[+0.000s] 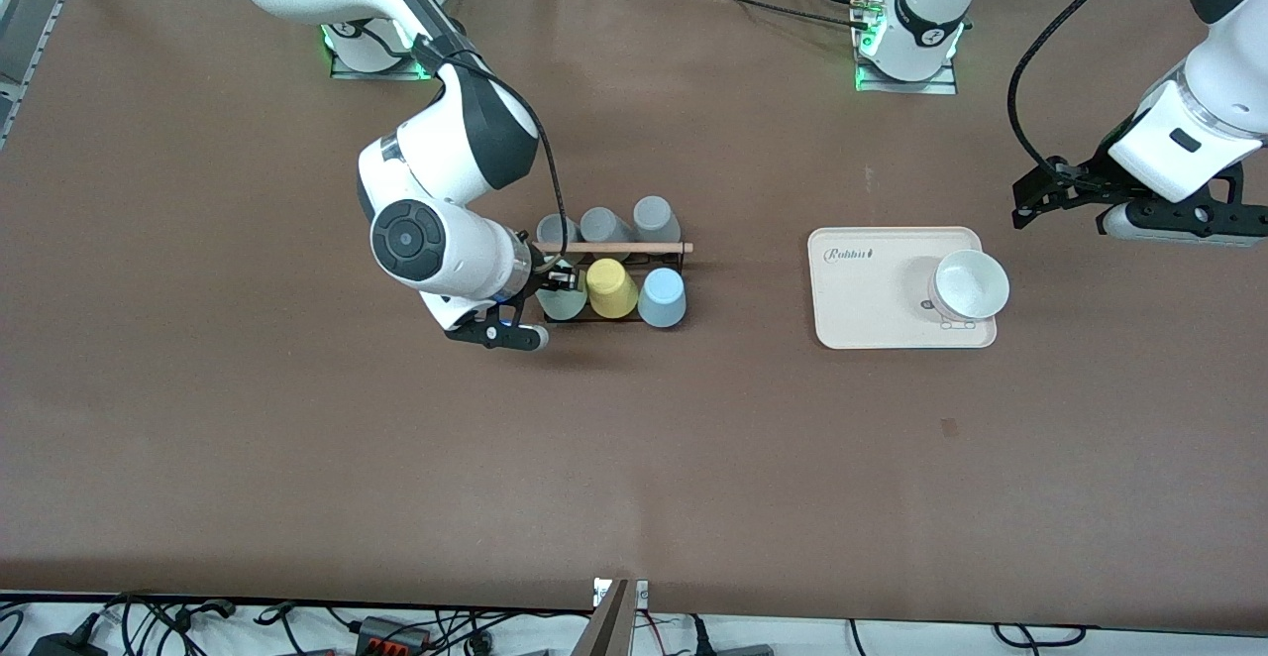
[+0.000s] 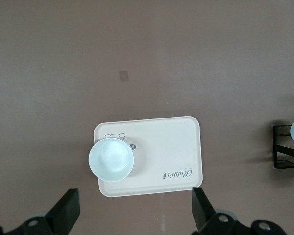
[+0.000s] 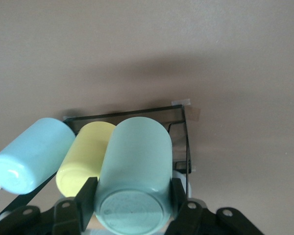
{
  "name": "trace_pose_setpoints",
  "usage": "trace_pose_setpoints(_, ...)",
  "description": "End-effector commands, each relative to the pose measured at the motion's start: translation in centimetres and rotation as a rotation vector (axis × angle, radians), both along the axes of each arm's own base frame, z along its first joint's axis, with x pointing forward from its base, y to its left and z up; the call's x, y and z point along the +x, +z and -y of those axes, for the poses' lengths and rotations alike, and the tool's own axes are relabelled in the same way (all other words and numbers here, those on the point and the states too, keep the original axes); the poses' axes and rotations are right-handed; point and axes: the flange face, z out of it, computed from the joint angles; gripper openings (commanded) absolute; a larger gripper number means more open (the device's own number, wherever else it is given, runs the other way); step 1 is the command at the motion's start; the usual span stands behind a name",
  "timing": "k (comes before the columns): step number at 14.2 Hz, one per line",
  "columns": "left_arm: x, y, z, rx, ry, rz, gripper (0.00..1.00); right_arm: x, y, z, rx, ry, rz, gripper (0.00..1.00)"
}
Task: Hang scattered cups on rack with three cups
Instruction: 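Carry the pale green cup with the right gripper onto the rack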
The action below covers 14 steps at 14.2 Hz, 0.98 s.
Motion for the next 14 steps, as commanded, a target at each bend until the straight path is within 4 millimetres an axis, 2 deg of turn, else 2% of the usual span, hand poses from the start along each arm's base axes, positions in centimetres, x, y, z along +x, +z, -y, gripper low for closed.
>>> trace_pose_setpoints(1, -0.1, 0.7, -0.1, 0.013, -0.005, -0.003, 1.00, -0.2, -0.9, -1.4, -0.042, 0.023, 0.026, 0.00)
trace_pose_setpoints(8, -0.1, 0.6, -0.8, 0.007, 0.003, -0.007, 1.00, -0.1, -2.2, -1.2, -0.083, 0.037, 0.033, 0.02)
trace_pose_setpoints(9, 0.0, 0.5, -0.8, 0.007, 0.005, -0.008, 1.00, -0.1, -2.3, -1.2, -0.084, 0.031, 0.030, 0.12)
trace_pose_setpoints(10, 0.0, 0.5, -0.8, 0.007, 0.005, -0.008, 1.00, 0.0, -2.3, -1.1, -0.082, 0.025, 0.028, 0.45)
trace_pose_setpoints(12, -0.1, 0.6, -0.8, 0.007, 0.005, -0.007, 1.00, 0.5, -2.3, -0.4, -0.076, 0.009, 0.023, 0.86)
trace_pose_setpoints(13, -0.1, 0.6, -0.8, 0.007, 0.005, -0.007, 1.00, 0.4, -1.9, -0.5, -0.074, 0.011, 0.030, 1.00)
trace_pose_setpoints(14, -0.1, 0.6, -0.8, 0.007, 0.006, -0.007, 1.00, 0.3, -1.5, -0.7, -0.072, 0.017, 0.036, 1.00)
